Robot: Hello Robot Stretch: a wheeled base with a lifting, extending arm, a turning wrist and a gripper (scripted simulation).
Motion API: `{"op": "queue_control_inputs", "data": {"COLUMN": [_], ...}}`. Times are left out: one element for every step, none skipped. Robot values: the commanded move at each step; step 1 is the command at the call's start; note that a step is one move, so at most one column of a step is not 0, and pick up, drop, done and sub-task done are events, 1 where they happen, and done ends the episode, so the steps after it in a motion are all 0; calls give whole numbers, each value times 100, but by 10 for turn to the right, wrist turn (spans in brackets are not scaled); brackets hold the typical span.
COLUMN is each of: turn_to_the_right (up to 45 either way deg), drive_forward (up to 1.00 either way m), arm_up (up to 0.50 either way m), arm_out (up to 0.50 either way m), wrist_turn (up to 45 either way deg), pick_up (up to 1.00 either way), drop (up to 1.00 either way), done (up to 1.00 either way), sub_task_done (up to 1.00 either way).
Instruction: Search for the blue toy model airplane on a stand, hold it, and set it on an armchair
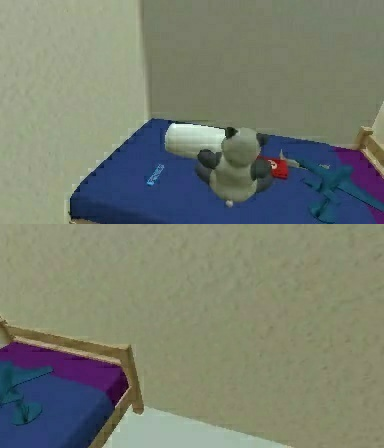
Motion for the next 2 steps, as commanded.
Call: {"op": "queue_control_inputs", "data": {"turn_to_the_right": [450, 60], "drive_forward": [0, 0], "arm_up": [0, 0], "arm_out": [0, 0], "wrist_turn": [0, 0], "pick_up": [0, 0], "drop": [0, 0], "done": [0, 0], "sub_task_done": [0, 0]}}
